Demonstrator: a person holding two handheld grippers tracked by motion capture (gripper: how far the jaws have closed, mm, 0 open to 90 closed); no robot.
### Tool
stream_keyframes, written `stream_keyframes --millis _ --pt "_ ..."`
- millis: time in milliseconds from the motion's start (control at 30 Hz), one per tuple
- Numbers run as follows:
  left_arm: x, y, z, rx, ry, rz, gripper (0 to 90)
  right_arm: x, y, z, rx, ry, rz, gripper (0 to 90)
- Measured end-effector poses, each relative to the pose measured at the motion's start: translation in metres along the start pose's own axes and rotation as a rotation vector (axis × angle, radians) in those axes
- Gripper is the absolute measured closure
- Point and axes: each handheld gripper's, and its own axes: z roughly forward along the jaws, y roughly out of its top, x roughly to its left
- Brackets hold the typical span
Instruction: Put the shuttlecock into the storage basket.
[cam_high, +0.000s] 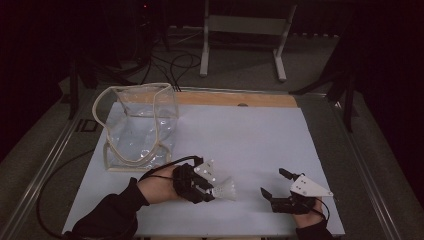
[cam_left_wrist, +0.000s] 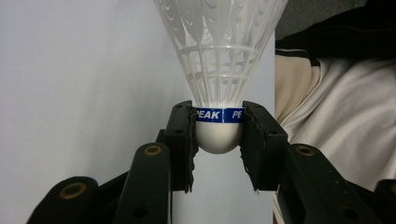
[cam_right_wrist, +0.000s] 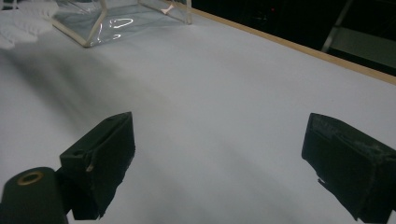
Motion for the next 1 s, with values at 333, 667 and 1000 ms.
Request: stream_keyframes --millis 333,667,1000 --pt "0.002 0.003 -0.019 -0.028 0.003 -0.01 67.2 0.0 0.0 0.0 0.001 0.001 0.0 9.7" --pt "0.0 0.006 -0.036 -0.044 0.02 0.003 67.2 0.0 0.0 0.0 0.0 -0.002 -0.004 9.7" --pt "-0.001 0.003 -0.056 -0.066 0.039 0.0 67.2 0.0 0.0 0.0 0.0 -0.003 -0.004 9.7"
